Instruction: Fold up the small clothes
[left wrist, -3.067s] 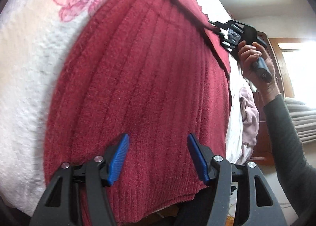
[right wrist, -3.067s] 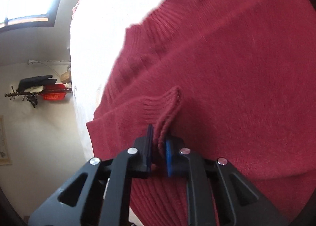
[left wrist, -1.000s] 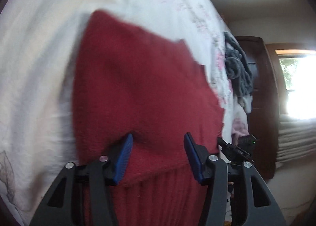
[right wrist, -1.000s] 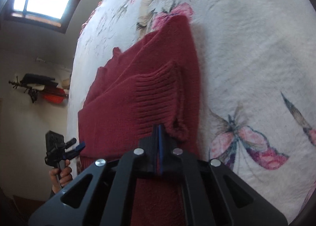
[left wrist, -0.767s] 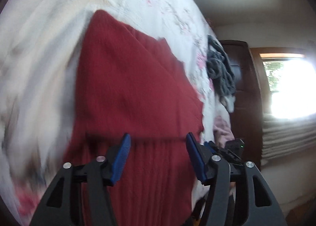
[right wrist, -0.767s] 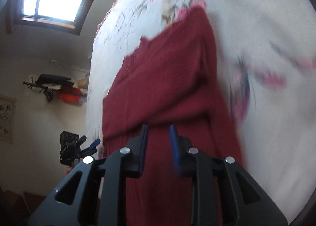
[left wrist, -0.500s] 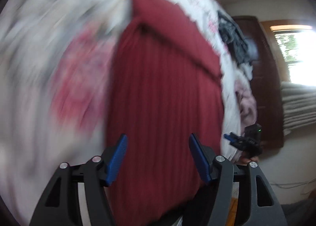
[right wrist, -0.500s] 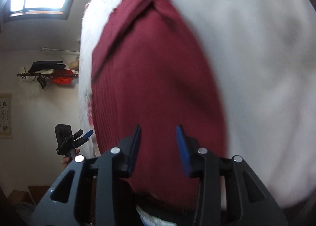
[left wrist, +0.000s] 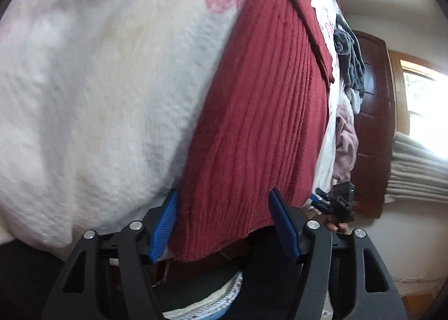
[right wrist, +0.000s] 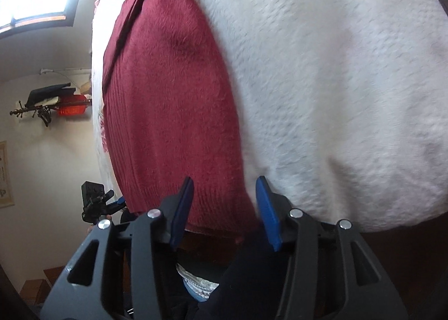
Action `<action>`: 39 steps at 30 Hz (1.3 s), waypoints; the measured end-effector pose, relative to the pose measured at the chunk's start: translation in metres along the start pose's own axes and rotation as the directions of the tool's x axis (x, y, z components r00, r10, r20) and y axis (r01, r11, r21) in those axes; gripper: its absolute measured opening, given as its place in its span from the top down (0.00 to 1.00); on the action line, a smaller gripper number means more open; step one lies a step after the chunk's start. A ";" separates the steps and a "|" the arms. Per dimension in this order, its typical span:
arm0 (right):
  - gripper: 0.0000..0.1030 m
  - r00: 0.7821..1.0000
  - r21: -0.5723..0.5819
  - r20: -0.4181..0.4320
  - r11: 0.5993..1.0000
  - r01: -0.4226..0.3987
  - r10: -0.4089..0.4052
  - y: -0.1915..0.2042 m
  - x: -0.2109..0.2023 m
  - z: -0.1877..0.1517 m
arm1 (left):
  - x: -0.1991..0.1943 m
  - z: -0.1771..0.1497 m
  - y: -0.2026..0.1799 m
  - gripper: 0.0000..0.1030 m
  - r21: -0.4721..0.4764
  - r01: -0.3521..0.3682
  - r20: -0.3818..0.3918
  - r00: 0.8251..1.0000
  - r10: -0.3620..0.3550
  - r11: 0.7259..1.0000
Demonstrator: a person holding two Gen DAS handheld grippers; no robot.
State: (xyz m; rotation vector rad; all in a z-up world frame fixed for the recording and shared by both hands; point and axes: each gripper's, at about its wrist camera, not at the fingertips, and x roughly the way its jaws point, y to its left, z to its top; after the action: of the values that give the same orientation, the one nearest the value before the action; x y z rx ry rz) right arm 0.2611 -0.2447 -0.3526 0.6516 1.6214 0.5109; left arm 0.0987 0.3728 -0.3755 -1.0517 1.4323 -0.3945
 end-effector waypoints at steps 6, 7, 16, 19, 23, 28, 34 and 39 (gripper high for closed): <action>0.55 0.999 -0.015 -0.040 1.000 -0.023 0.022 0.008 0.014 -0.002 | 0.011 -0.003 -0.008 0.36 0.020 -0.020 -0.041 0.999 0.021 1.000; 0.55 0.999 -0.016 -0.043 1.000 -0.027 0.026 0.008 0.014 -0.003 | 0.012 -0.004 -0.009 0.36 0.015 -0.016 -0.044 0.999 0.016 1.000; 0.57 0.997 -0.008 -0.055 0.999 -0.052 0.052 0.010 0.025 -0.007 | 0.018 -0.008 -0.003 0.37 -0.022 -0.031 -0.084 0.996 0.029 0.999; 0.55 0.996 -0.003 -0.057 0.998 -0.066 0.066 0.011 0.026 -0.009 | 0.015 -0.009 0.001 0.38 -0.046 -0.014 -0.080 0.997 0.011 0.999; 0.55 0.996 -0.006 -0.057 0.997 -0.073 0.073 0.012 0.027 -0.011 | 0.018 -0.012 -0.003 0.38 -0.021 -0.027 -0.090 0.996 0.025 0.999; 0.79 0.997 0.010 -0.045 0.998 -0.059 0.059 0.007 0.026 -0.010 | 0.018 -0.010 0.002 0.80 -0.041 -0.084 -0.088 0.993 0.080 0.996; 0.93 0.997 0.020 -0.005 0.997 -0.081 0.081 0.003 0.015 -0.016 | 0.007 -0.017 0.011 0.93 -0.081 -0.056 -0.056 0.997 0.051 0.995; 0.94 0.994 0.029 0.027 0.994 -0.107 0.106 0.004 0.006 -0.021 | -0.003 -0.023 0.008 0.94 -0.083 -0.008 -0.004 1.000 0.007 0.997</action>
State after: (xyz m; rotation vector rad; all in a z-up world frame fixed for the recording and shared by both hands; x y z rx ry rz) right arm 0.2404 -0.2370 -0.3519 0.7677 1.5789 0.5538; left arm 0.0741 0.3716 -0.3755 -1.1128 1.4656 -0.3337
